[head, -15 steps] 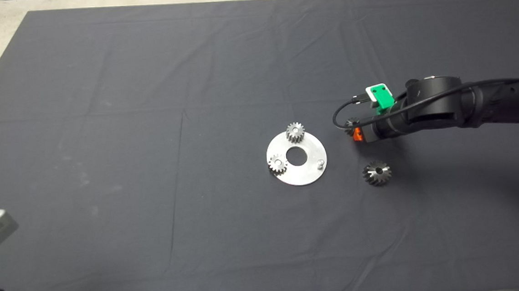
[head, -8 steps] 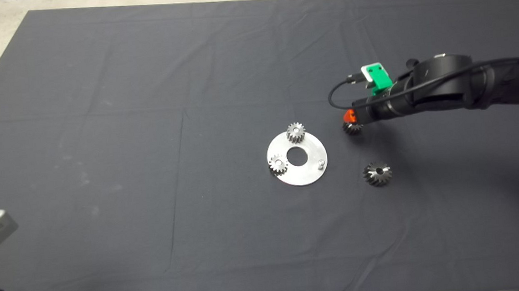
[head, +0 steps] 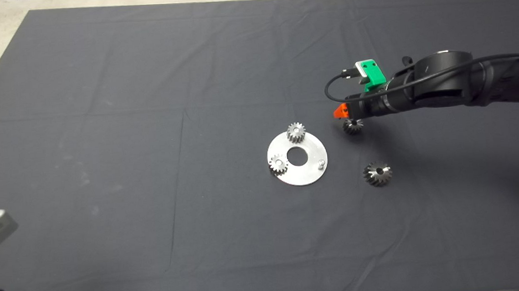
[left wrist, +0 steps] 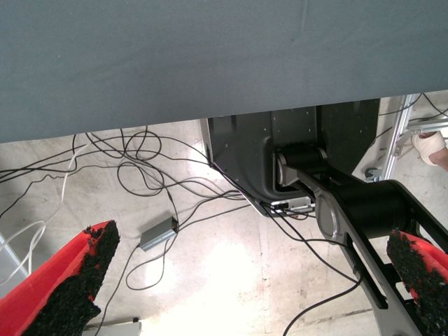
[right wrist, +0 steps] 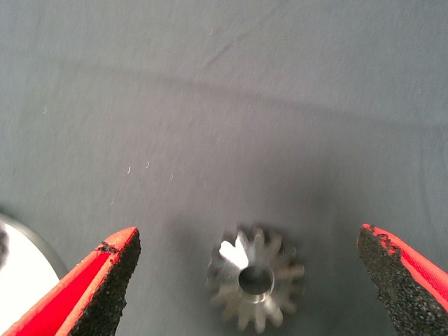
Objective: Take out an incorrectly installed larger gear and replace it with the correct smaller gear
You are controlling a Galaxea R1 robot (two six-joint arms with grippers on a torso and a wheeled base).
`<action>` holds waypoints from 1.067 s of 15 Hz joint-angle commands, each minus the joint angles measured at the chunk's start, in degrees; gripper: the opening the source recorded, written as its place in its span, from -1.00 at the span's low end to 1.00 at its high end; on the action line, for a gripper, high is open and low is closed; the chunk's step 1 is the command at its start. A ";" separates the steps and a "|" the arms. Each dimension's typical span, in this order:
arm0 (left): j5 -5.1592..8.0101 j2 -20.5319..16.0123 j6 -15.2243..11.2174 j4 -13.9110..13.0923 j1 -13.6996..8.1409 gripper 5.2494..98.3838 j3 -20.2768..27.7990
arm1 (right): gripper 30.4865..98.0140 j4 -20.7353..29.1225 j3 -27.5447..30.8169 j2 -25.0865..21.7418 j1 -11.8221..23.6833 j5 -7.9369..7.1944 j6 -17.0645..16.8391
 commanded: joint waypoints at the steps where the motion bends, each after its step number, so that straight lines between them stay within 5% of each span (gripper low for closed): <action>1: 0.35 0.02 0.07 -0.98 0.07 1.00 0.68 | 0.54 0.34 -0.30 -0.28 0.32 0.77 0.21; 16: 0.29 -0.41 0.07 -0.98 0.01 1.00 0.77 | 0.54 0.51 -0.70 -0.28 -1.48 0.86 0.56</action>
